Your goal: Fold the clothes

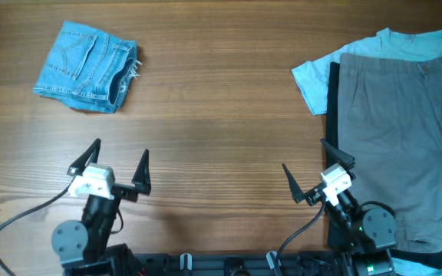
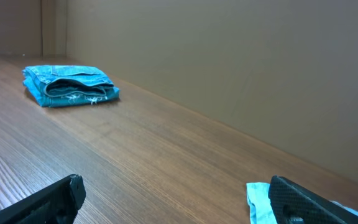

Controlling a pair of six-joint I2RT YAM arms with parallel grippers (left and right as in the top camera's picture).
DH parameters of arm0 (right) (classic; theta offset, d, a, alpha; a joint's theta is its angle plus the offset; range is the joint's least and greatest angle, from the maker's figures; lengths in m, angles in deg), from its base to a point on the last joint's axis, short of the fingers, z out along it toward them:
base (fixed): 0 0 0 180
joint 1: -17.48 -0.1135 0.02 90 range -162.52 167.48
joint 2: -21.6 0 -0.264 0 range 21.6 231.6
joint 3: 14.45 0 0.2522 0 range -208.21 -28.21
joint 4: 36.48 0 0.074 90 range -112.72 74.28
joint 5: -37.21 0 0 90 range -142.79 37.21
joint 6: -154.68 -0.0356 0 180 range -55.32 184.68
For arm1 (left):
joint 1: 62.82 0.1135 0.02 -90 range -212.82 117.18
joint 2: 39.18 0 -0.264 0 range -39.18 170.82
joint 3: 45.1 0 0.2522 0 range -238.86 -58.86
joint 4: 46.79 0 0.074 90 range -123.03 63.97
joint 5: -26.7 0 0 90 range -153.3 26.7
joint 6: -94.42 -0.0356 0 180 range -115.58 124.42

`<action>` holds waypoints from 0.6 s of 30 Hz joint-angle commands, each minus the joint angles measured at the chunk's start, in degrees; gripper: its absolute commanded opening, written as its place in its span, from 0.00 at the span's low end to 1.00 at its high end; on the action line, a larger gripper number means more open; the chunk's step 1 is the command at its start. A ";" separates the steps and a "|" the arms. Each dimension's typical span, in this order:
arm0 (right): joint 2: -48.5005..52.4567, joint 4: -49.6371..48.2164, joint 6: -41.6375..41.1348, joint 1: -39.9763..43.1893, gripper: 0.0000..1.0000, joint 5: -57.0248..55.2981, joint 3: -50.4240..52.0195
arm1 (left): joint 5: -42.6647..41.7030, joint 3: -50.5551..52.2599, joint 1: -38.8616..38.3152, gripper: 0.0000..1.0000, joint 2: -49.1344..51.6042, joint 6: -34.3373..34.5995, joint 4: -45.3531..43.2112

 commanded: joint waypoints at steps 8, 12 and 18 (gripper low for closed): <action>-0.50 -0.13 -0.66 0.35 1.00 0.52 0.07 | 7.54 9.22 -0.48 1.00 -0.70 0.31 -2.32; -0.50 -0.13 -0.68 0.35 1.00 0.52 0.07 | 7.54 9.22 -0.48 1.00 -0.68 0.31 -2.34; -0.50 -0.13 -0.63 0.35 1.00 0.52 0.07 | 7.54 9.22 -0.48 1.00 -0.66 0.31 -2.34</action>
